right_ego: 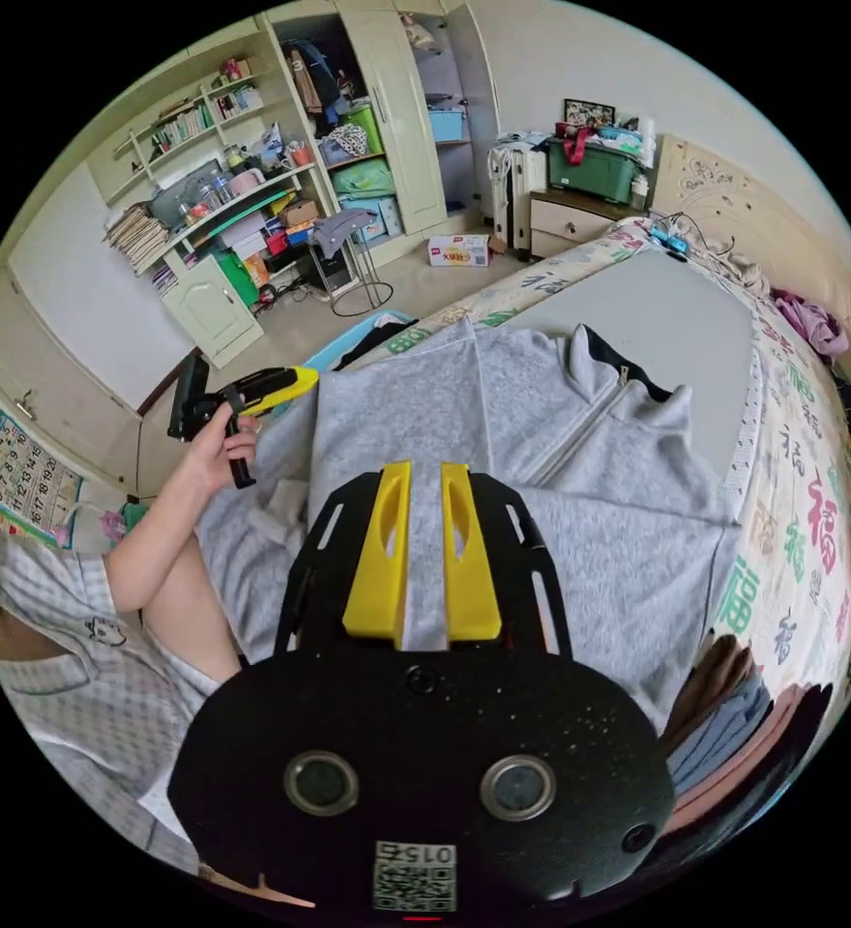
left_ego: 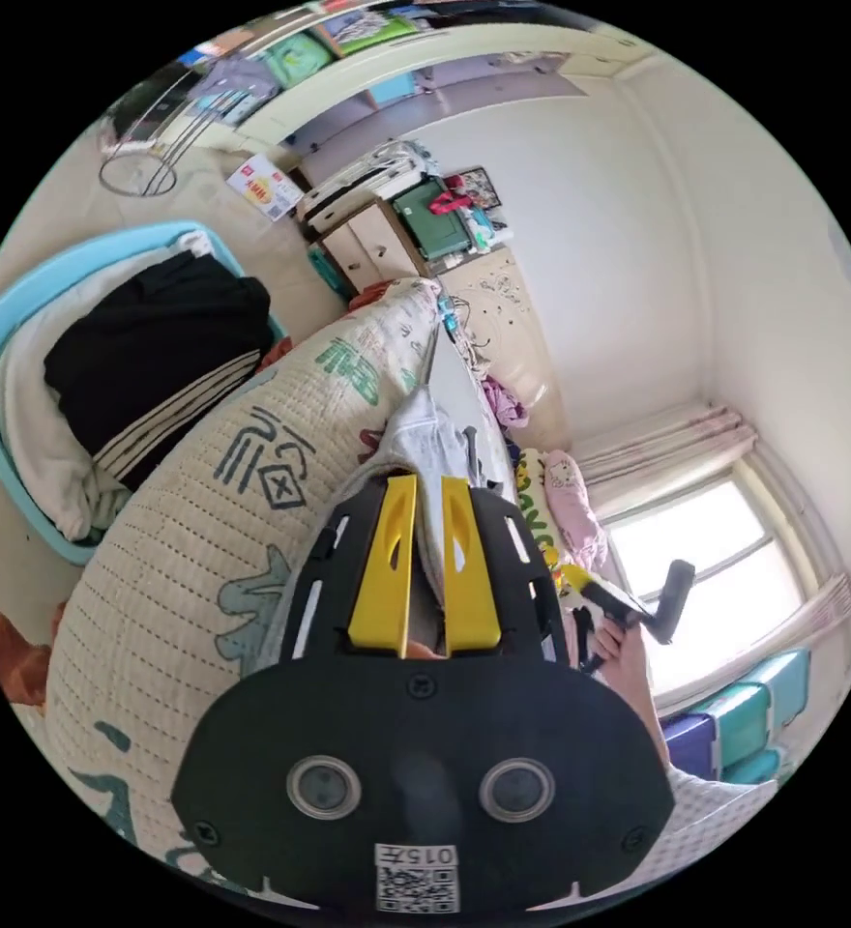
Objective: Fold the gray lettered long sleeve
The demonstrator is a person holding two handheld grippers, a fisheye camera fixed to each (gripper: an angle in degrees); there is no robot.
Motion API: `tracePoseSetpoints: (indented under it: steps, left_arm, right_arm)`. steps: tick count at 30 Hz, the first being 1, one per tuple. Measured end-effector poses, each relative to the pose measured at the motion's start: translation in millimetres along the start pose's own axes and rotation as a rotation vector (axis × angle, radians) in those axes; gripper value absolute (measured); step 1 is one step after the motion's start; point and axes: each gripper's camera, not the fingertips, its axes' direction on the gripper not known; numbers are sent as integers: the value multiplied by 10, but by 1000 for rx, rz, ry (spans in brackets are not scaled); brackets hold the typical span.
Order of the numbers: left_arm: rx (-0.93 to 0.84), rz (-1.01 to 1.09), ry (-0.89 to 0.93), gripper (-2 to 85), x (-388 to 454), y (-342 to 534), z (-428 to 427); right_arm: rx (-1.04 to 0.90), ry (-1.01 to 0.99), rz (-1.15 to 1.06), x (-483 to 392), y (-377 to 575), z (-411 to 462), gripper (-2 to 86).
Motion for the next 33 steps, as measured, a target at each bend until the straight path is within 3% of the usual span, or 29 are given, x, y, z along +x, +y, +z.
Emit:
tracePoseSetpoints:
  steps: [4, 8, 12, 20, 25, 28, 33]
  left_arm:
    - [-108, 235, 131, 24, 612, 359, 86]
    - [-374, 444, 324, 68, 1172, 867, 309]
    - [-420, 659, 191, 51, 1469, 1176, 236]
    - [-648, 816, -4, 82, 1657, 1735, 663]
    - [-671, 926, -157, 30, 1875, 1990, 813]
    - [-829, 971, -165, 0, 1898, 2153, 1009]
    - [-814, 922, -53, 3, 1931, 2014, 979]
  right_arm:
    - [57, 146, 107, -444, 1333, -318, 64]
    - [79, 112, 209, -766, 1892, -221, 100]
    - [136, 10, 169, -1225, 1923, -129, 114]
    - [-7, 260, 146, -1745, 1581, 207, 56]
    - [-23, 229, 162, -1948, 1460, 71, 40]
    - [-40, 175, 175, -1984, 1431, 30, 41]
    - [2, 0, 215, -1913, 1387, -212, 49]
